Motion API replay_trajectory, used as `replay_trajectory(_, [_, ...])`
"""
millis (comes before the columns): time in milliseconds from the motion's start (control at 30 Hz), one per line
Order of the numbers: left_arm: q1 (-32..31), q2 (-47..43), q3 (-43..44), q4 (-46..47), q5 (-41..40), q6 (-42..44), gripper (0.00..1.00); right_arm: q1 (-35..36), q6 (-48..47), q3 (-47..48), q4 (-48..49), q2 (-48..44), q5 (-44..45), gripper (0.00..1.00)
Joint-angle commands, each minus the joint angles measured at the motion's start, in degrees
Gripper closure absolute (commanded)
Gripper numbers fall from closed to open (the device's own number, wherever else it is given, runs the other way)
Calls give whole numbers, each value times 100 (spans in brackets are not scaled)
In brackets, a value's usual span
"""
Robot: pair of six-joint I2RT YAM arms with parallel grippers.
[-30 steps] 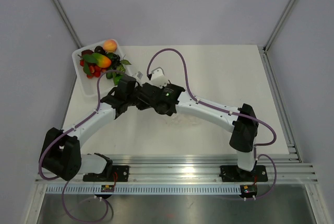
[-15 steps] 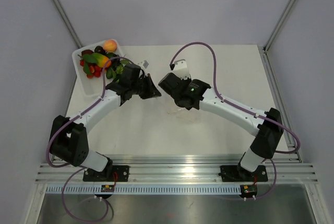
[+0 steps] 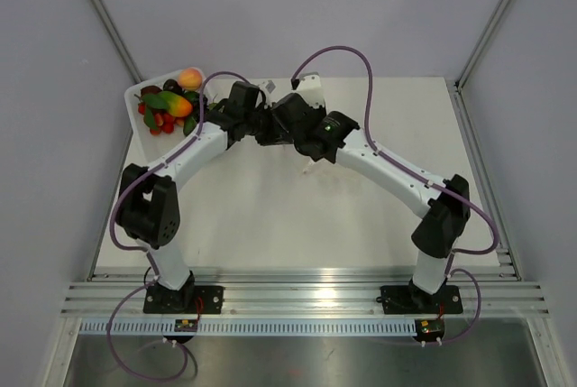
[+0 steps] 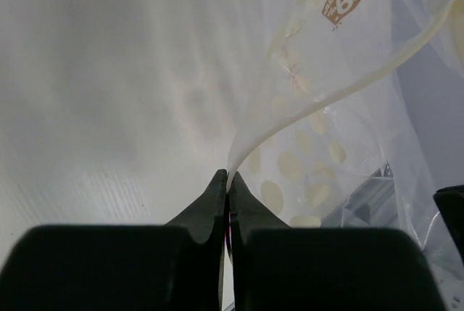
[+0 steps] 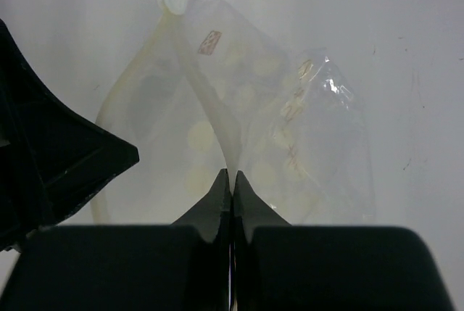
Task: Place the food in the zip-top bag and seal the zipper
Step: Open the zipper of the food storage bag at the center of the board.
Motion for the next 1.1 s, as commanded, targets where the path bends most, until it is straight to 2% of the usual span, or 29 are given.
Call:
replay_trajectory(0, [65, 341, 581, -235, 391, 148, 94, -172, -154, 365, -18, 347, 19, 100])
replay_trajectory(33, [74, 420, 730, -322, 392, 174, 86, -242, -145, 400, -18, 409, -25, 100])
replay_trajectory(67, [108, 534, 845, -419, 313, 200, 83, -286, -102, 453, -44, 514, -69, 100])
replay_trajectory(167, [205, 745, 1222, -911, -21, 350, 79, -427, -92, 559, -44, 681, -306, 100])
replay_trajectory(333, [363, 746, 1355, -1262, -241, 666, 68, -497, -172, 673, 26, 874, -588, 100])
replay_trajectory(400, [390, 781, 1417, -1377, -285, 771, 61, -497, -171, 752, 35, 945, -711, 100])
replay_trajectory(500, [390, 834, 1417, -1518, -75, 921, 41, -515, -207, 884, 44, 1086, -816, 100])
replay_trajectory(533, [390, 843, 1400, -1510, 21, 921, 40, -506, -198, 928, 35, 1156, -869, 100])
replay_trajectory(567, [390, 843, 1382, -1518, 118, 930, 33, -515, -207, 1015, 26, 1182, -895, 100])
replay_trajectory(767, [486, 439, 1391, -1852, -363, 1088, 32, -515, -224, 1166, 61, 1323, -1124, 100])
replay_trajectory(900, [741, -9, 1268, -1826, -312, 1019, 39, -515, -224, 1253, 114, 1455, -1370, 100])
replay_trajectory(1067, [1251, -483, 1118, -1861, -74, 957, 41, -524, -233, 1385, 149, 1552, -1555, 100])
